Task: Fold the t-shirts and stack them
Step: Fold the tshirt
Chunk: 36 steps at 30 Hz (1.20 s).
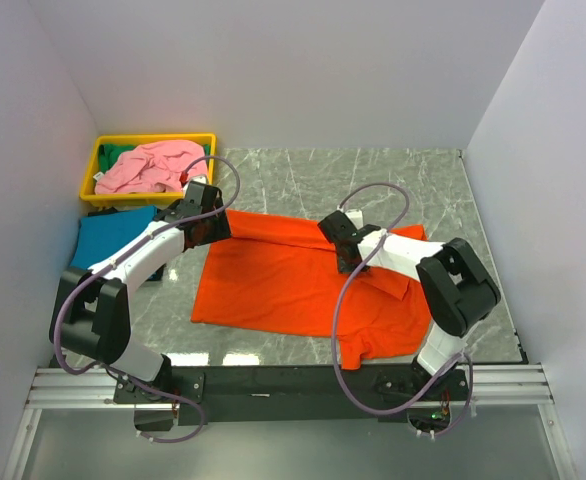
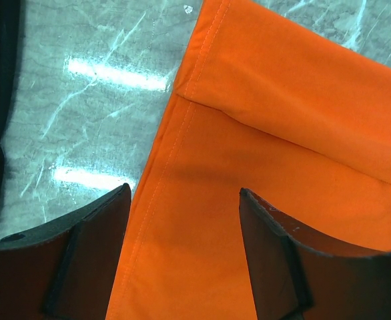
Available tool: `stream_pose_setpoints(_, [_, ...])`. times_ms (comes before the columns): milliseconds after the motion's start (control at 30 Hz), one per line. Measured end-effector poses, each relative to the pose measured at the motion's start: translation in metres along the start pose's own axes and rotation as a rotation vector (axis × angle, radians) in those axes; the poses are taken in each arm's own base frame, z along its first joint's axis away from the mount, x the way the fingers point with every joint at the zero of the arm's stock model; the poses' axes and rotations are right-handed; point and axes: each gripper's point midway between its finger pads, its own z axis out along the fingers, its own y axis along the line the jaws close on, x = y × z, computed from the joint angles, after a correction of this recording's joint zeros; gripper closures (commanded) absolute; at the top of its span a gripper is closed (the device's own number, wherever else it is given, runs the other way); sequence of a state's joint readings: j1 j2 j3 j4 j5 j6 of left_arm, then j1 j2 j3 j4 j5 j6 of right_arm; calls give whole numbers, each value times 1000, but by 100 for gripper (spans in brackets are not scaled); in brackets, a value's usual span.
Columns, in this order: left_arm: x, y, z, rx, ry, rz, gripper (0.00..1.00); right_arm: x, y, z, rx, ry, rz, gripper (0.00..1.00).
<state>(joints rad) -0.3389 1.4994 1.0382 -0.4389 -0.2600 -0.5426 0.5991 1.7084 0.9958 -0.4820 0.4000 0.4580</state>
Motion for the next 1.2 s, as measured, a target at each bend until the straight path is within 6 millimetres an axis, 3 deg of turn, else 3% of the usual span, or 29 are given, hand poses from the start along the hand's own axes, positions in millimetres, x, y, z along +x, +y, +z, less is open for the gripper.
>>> stream_pose_setpoints(67, [0, 0, 0, -1, 0, -1, 29, -1, -1, 2, 15, 6, -6, 70])
stream_pose_setpoints(233, [-1, 1, 0, -3, 0, -3, 28, -5, -2, 3, 41, 6, -15, 97])
stream_pose_setpoints(567, [-1, 2, 0, -3, 0, -4, 28, -11, -4, -26, 0, 34, -71, 100])
stream_pose_setpoints(833, [0, 2, 0, -4, 1, -3, 29, 2, 10, -36, -113, 122, -138, 87])
stream_pose_setpoints(1033, [0, 7, 2, -19, 8, -10, 29, 12, 11, -37, -160, 176, -147, 61])
stream_pose_setpoints(1133, [-3, 15, 7, -38, 13, -35, 29, 8, 1, -34, -193, 181, -86, 54])
stream_pose_setpoints(1200, [-7, 21, 14, -55, 20, -64, 29, 1, -17, -34, -212, 164, -2, 51])
